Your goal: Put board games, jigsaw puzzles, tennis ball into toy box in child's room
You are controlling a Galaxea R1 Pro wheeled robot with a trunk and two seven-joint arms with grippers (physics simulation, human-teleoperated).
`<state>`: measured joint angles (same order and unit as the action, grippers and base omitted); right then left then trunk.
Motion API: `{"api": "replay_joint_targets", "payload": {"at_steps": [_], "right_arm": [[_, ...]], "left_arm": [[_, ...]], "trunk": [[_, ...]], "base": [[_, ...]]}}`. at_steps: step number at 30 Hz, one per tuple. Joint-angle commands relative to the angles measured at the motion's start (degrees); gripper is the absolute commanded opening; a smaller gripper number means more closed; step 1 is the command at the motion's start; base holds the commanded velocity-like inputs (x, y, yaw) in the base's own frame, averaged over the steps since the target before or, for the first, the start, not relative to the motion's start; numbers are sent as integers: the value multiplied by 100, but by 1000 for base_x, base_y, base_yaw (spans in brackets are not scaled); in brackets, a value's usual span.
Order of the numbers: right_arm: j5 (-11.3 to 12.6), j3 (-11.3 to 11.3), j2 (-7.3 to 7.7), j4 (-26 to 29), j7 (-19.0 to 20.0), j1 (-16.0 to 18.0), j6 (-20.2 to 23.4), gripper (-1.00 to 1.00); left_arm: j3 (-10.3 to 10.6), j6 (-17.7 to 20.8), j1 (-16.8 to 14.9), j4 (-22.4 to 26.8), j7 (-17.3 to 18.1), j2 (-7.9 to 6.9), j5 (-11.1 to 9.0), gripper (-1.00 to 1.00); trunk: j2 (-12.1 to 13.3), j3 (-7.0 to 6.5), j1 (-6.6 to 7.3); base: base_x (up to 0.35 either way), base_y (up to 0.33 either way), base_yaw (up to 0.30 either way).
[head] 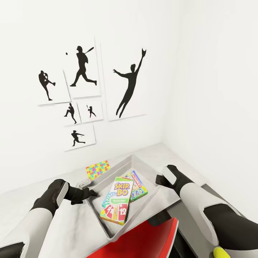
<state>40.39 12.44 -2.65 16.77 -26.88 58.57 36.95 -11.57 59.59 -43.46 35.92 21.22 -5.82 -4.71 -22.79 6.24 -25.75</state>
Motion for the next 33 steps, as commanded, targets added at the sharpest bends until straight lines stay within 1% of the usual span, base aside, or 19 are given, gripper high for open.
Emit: {"api": "replay_joint_targets", "payload": {"at_steps": [1, 8, 9, 33], "right_arm": [[136, 39, 2, 10, -45, 5, -7, -100], [136, 39, 1, 10, -45, 5, -4, -100], [136, 39, 1, 10, -45, 5, -6, -100], [136, 39, 0, 10, -45, -3, -12, -100]], "left_arm": [[-12, 41, -5, 3, -22, 2, -65, 100], [-12, 41, -5, 3, -22, 2, -65, 100], [-12, 41, -5, 3, -22, 2, -65, -100], [-20, 38, -5, 3, -31, -7, -65, -100]], "trunk": [[-13, 13, -4], [-13, 13, -4], [-13, 13, -4], [-13, 13, -4]], "base": [[0, 0, 0], [0, 0, 0], [0, 0, 0], [0, 0, 0]]}}
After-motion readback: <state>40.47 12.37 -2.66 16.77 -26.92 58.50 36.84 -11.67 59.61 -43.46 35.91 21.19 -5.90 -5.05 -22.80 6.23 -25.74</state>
